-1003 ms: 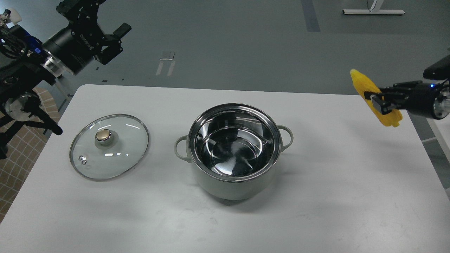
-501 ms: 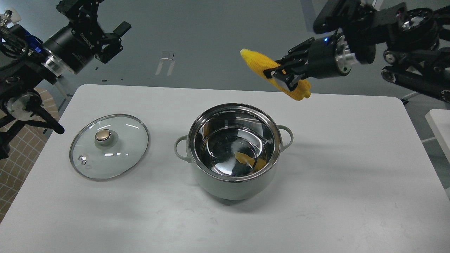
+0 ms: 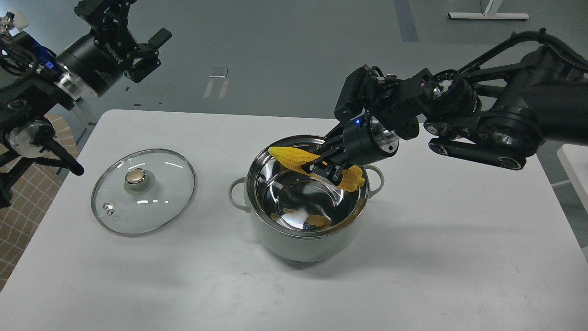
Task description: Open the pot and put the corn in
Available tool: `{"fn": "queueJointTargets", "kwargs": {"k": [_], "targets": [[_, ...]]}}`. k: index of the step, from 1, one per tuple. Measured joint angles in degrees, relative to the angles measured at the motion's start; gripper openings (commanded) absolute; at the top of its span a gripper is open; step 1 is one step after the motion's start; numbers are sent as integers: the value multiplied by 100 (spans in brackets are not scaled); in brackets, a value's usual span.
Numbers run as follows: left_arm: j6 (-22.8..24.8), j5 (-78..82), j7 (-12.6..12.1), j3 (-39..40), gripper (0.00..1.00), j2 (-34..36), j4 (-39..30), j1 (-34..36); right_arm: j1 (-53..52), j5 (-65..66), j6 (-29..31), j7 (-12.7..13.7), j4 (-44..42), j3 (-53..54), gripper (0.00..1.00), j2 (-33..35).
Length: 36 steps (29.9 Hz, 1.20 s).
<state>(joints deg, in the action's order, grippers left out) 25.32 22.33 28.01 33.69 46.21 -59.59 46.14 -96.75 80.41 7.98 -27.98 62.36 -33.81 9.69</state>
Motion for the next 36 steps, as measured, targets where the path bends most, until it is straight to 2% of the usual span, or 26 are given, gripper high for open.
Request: {"fn": "queueJointTargets", "kwargs": {"k": [1,2,4,5,8,18,19,22,28,36], "targets": [[0,0,0,2,97,0,0,0,36,-4,-4,-1,-53,-1,23,-51],[0,0,0,4,97,1,0,0,75,-6,-9,0,-104,-1,32,-96],[0,0,0,5,97,1,0,0,136,-7,-22,-1,-155,-6,41,-148],[0,0,0,5,97,1,0,0,153,-7,-28,-1,-166,-7,50,-157],[0,0,0,6,97,1,0,0,212,-34,-36,-3,-187,-9,66,-167],[0,0,0,6,97,-6,0,-5,262,-259,-44,-3,-173,-29,90,-170],[0,0,0,6,97,-5,-1,-5,262,-266,-48,-3,-173,-28,96,-169],[0,0,0,6,97,7,-1,-4,260,-417,-63,-4,-255,42,98,-150],[-96,0,0,6,98,-4,4,-4,198,-1716,-76,-3,-1237,910,100,-90],[-132,0,0,26,98,-323,113,16,792,-3243,-145,-1,-2120,2243,100,525]]}}
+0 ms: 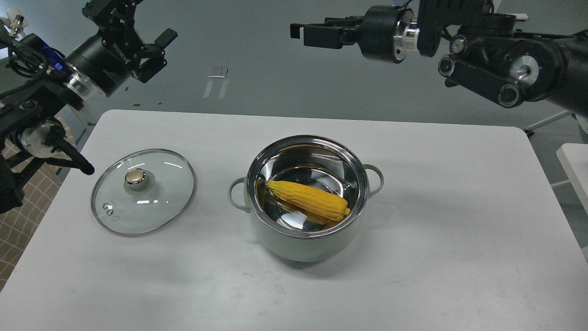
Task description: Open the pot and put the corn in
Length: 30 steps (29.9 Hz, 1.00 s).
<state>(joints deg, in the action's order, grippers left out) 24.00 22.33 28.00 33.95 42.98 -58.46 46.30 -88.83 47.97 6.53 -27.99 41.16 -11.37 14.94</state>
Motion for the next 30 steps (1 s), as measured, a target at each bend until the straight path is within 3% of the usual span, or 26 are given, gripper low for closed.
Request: {"fn": "queueJointTargets", "kwargs": {"k": [9,18,30], "targets": [[171,-2,-88,175,98,-922,785,-13,1947,-1062,-421,0,-347,2381,100,298],[399,-9,-214,506,98,-1962,1608,-113,3563,-1831,388,0,-393,4466,100,162],[400,8,-214,897,98,-2539,2043,-415,4187,-2247,661,-2,-602,5325,100,-353]]}}
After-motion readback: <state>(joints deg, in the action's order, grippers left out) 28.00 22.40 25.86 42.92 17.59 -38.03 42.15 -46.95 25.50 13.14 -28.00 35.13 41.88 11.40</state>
